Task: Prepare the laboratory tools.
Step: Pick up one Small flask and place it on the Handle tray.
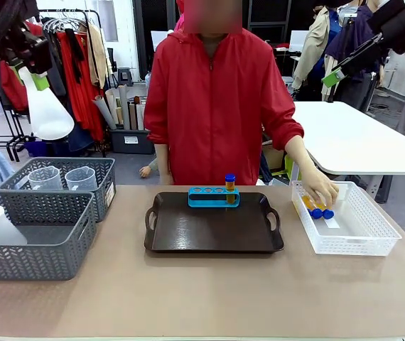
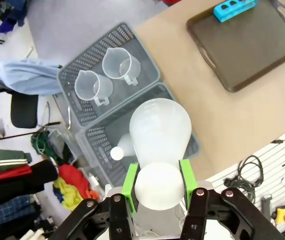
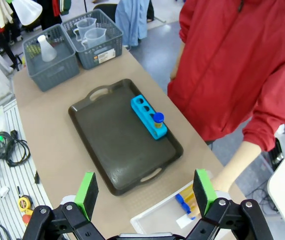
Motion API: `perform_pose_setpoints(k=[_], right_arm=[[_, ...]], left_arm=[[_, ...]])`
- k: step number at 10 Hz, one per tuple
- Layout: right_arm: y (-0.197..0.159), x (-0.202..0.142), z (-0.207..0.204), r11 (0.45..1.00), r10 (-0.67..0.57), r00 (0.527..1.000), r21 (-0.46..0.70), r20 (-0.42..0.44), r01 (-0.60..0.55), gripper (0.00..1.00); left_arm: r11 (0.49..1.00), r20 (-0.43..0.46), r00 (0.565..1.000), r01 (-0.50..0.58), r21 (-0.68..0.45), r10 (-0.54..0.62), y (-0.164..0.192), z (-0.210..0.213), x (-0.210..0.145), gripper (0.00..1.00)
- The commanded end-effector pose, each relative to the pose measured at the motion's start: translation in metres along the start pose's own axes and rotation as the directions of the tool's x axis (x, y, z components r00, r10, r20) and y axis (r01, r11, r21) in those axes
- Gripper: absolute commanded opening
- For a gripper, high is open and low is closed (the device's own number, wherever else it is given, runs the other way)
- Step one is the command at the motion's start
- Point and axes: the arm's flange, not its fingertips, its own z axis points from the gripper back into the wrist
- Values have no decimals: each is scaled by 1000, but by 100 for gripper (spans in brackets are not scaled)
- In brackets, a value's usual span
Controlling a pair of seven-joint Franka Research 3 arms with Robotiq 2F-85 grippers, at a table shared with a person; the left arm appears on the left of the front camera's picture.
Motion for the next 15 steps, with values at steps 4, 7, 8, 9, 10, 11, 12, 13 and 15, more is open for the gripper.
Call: perform_pose_setpoints(k=[4,7,8,9,10,11,12,13,15], right_arm=[[0,0,0,1000,6,1000,10,10,-6,100],[0,0,0,1000,6,1000,10,10,-6,100],[0,0,0,1000,6,1000,10,10,-6,100],[0,0,0,1000,6,1000,10,10,-6,100],[0,0,0,1000,6,1000,10,10,-6,100],[0,0,0,1000,6,1000,10,10,-6,100],[0,0,0,1000,6,1000,10,10,-6,100],[0,0,0,1000,6,1000,10,10,-6,100],[0,0,0,1000,6,1000,10,10,-6,100]], left_arm=[[996,8,996,87,-9,-87,-15,-1,6,0],[962,15,964,266,-69,-265,-60,-6,39,0],[942,27,948,319,-108,-318,-78,-16,50,0],[924,42,932,363,-123,-360,-92,-28,62,0],[899,40,910,414,-140,-413,-108,-39,74,0],[874,34,883,469,-127,-469,-120,-51,87,0],[825,45,830,557,-91,-556,-130,-64,100,0],[780,61,789,614,-125,-611,-143,-79,117,0],[684,89,704,707,-178,-704,-164,-122,149,0]])
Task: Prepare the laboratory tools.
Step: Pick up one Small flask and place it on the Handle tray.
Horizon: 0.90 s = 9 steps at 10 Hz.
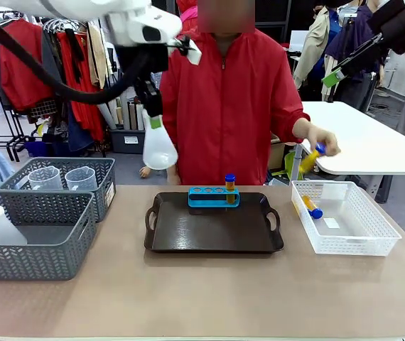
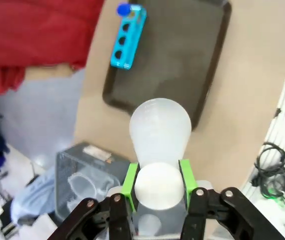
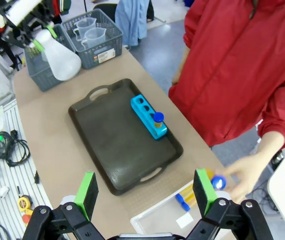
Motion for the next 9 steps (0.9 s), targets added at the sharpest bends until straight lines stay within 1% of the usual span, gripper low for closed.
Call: perform_pose_setpoints(k=[1,2,4,5,6,7,9], right_arm=[[0,0,0,1000,6,1000,10,12,-6,100],[0,0,0,1000,6,1000,10,12,-6,100],[0,0,0,1000,6,1000,10,12,-6,100],[0,0,0,1000,6,1000,10,12,-6,100],[0,0,0,1000,6,1000,10,12,-6,100],[0,0,0,1000,6,1000,10,12,-6,100],[0,0,0,1000,6,1000,10,12,-6,100]], left_arm=[[993,18,995,95,-64,-94,17,-23,25,0],[990,10,993,119,-80,-119,18,-42,40,0],[979,31,984,179,-93,-177,16,-76,63,0],[980,48,984,176,-93,-172,13,-91,71,0],[982,28,986,167,-89,-166,12,-107,78,0],[981,29,986,163,-104,-161,12,-112,80,0],[980,34,986,164,-115,-161,9,-107,74,0]])
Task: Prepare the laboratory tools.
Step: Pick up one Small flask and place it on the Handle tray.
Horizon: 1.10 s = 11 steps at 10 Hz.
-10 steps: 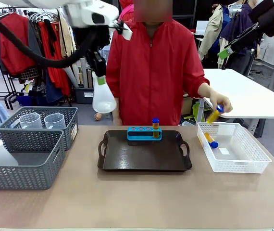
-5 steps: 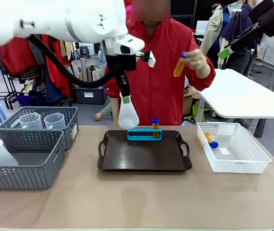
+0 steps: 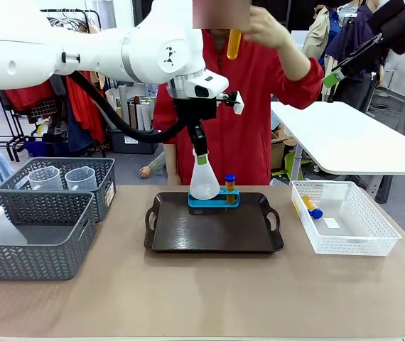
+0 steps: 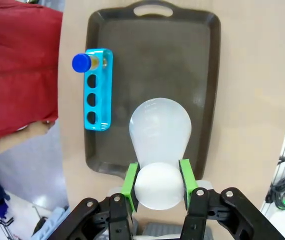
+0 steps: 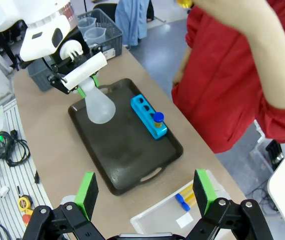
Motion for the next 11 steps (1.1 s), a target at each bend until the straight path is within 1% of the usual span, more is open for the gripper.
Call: perform_pose_setpoints(k=[1,3,4,6,8,9,11], right_arm=[[0,0,0,1000,6,1000,10,12,-6,100],[0,0,0,1000,6,1000,10,12,-6,100],[0,0,0,1000,6,1000,10,12,-6,100],[0,0,0,1000,6,1000,10,12,-6,100],[0,0,0,1000,6,1000,10,12,-6,100],[0,0,0,1000,6,1000,10,12,-6,100],[0,0,0,1000,6,1000,10,12,-6,100]], left_arm=[[1000,1,1000,-7,6,7,-2,10,-5,0],[1000,1,1000,-1,4,1,0,3,-1,0],[998,-15,999,45,-43,-46,5,-6,8,0],[993,-43,993,107,-55,-110,23,-27,30,0],[986,-42,988,147,-77,-150,34,-54,49,0],[986,-41,991,124,-109,-129,38,-70,53,0],[983,-49,990,125,-135,-132,44,-97,62,0]])
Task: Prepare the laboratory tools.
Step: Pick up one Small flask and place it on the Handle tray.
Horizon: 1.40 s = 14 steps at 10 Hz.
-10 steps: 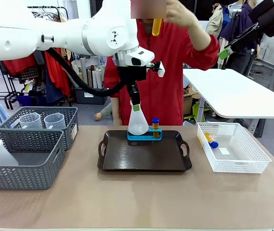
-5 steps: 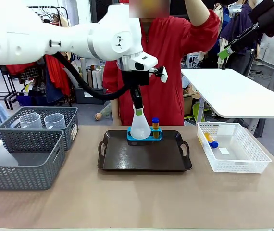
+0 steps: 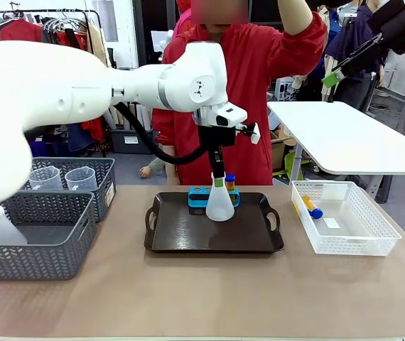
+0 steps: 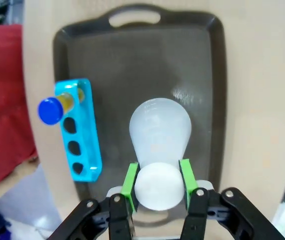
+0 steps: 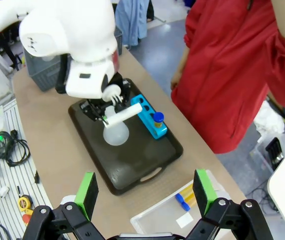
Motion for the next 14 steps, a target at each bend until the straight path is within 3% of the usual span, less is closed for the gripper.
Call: perform_pose_setpoints(k=[1,6,11,14], right_arm=[[0,0,1,1000,6,1000,10,12,-6,100],[0,0,1,1000,6,1000,10,12,-6,100],[0,0,1,1000,6,1000,10,12,-6,100],[0,0,1,1000,6,1000,10,12,-6,100]], left_arm=[[999,-16,999,34,12,-34,18,-2,22,0],[994,-71,992,109,6,-108,30,-38,55,0],[990,-69,987,142,-18,-143,32,-54,66,3],[991,-73,988,137,-14,-137,30,-44,64,60]])
